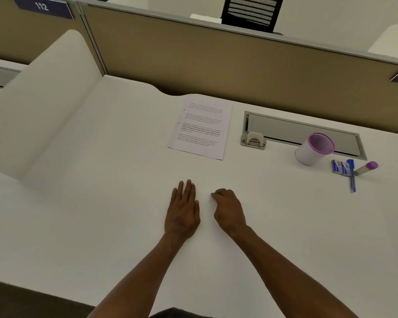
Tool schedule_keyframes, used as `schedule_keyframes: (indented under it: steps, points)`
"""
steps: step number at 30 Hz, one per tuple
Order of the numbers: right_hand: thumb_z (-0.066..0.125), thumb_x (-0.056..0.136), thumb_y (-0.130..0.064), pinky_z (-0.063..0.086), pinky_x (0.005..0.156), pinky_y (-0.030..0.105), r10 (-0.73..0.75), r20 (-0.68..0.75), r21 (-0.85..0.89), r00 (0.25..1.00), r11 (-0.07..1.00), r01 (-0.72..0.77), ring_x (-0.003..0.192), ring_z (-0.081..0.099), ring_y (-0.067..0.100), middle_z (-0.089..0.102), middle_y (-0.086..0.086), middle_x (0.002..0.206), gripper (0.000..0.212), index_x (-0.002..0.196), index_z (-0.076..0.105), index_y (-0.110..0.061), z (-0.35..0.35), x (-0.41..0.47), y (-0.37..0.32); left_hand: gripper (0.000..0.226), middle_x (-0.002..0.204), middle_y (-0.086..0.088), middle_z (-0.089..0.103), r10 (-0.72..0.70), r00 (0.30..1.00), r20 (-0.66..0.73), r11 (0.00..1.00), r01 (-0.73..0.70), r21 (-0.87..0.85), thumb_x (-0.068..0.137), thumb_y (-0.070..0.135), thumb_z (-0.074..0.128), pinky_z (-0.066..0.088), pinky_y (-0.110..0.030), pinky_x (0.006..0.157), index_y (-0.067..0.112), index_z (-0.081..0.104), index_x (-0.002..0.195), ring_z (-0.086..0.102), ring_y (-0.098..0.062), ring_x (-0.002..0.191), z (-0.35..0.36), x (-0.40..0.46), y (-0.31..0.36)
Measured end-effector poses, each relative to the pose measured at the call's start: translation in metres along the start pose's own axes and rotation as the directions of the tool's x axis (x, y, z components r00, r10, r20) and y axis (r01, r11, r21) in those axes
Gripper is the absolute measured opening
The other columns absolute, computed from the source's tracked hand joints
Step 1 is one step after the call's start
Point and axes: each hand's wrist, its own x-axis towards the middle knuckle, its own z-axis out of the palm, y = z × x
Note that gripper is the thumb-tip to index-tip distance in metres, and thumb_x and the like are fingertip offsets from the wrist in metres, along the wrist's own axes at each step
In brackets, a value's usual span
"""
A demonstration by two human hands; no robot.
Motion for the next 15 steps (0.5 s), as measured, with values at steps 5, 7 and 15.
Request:
schedule_keyframes:
  steps: [5,7,15]
  points:
    - [0.054,0.086,0.004,0.049,0.093,0.031,0.129,-0.184,0.193,0.974,0.977,-0.093,0.101,0.066,0.025,0.071,0.009,0.108,0.029,0.107,0.072,-0.006,-0.015,0.006,0.007,0.058,0.167,-0.004,0.011,-0.003,1.0,0.002,1.0,0.003,-0.01,0.105,0.031,0.026,0.008,-0.039,0.127,0.011,0.017,0.158,0.0,-0.021,0.155,0.0,-0.001,0.0]
    - [0.052,0.088,-0.001,0.048,0.093,0.031,0.165,-0.146,0.121,0.976,0.982,-0.148,0.104,0.063,0.025,0.067,0.01,0.113,0.03,0.113,0.069,-0.005,-0.017,0.006,0.01,0.058,0.167,-0.003,0.01,-0.006,1.0,0.005,1.0,0.006,-0.013,0.105,0.031,0.025,0.007,-0.039,0.127,0.011,0.015,0.158,0.0,-0.02,0.155,0.0,0.0,0.0]
    - [0.054,0.093,-0.023,0.048,0.091,0.033,0.055,0.018,-0.031,0.998,0.998,-0.054,0.111,0.054,0.024,0.061,0.007,0.12,0.031,0.117,0.064,-0.007,0.0,0.004,-0.018,0.057,0.166,-0.005,0.015,-0.002,1.0,-0.007,1.0,0.002,-0.011,0.104,0.031,0.027,0.009,-0.04,0.127,0.01,0.02,0.157,0.004,-0.021,0.155,0.001,0.0,0.0]
